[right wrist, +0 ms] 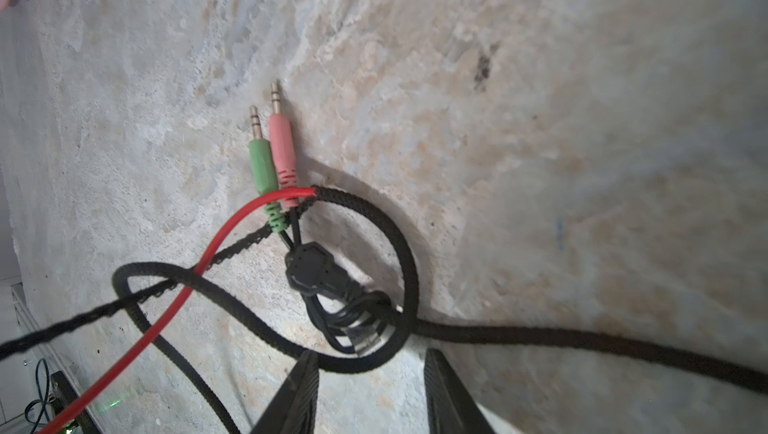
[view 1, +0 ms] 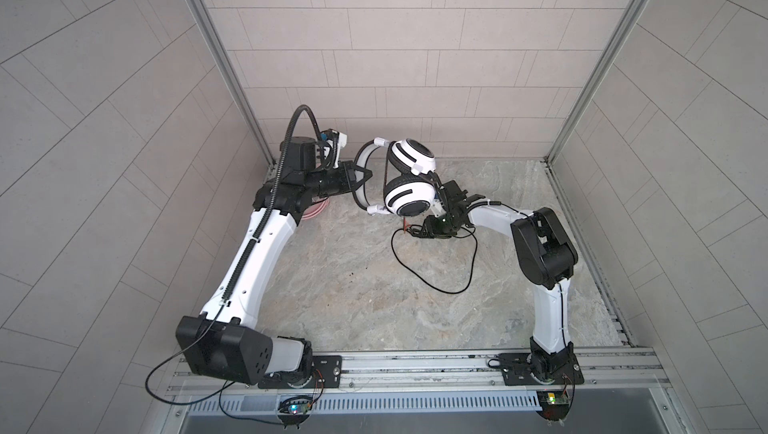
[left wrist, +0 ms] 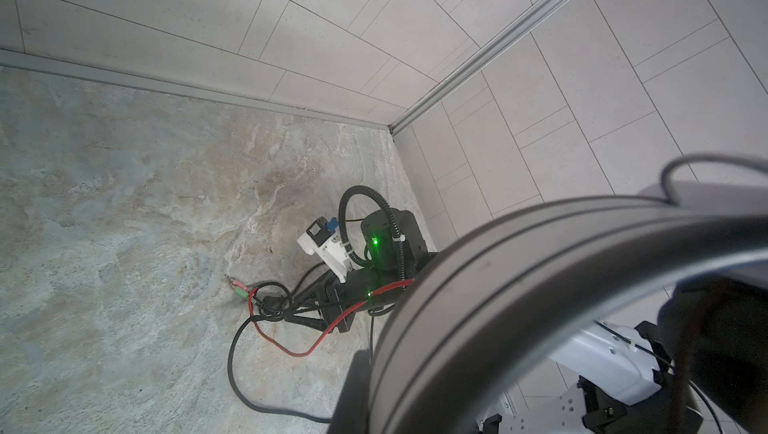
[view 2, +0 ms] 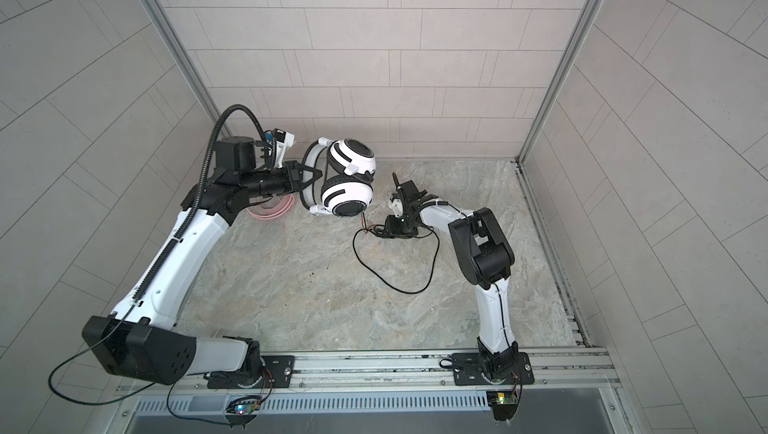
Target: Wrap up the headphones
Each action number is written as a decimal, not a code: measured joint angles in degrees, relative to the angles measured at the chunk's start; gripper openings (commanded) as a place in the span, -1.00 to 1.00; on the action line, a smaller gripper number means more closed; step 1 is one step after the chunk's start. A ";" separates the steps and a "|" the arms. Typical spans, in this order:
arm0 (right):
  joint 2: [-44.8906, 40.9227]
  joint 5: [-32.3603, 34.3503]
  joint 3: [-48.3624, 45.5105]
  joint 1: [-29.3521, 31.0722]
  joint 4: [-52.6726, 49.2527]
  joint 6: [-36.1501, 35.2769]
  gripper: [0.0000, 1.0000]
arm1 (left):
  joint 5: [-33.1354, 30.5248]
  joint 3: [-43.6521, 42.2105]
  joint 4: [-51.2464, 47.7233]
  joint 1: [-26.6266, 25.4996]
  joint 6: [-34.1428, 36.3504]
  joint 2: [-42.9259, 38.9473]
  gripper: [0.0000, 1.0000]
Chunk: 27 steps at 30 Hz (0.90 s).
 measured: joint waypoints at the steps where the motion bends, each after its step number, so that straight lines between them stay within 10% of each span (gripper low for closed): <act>1: -0.70 -0.07 -0.50 -0.33 -0.17 0.17 -0.13 | -0.04 0.00 0.00 0.00 0.09 0.00 -1.00; 27: 4.17 10.71 8.98 4.31 -8.90 -3.13 -0.15 | -0.48 -0.70 -0.02 0.00 0.20 -0.09 -1.00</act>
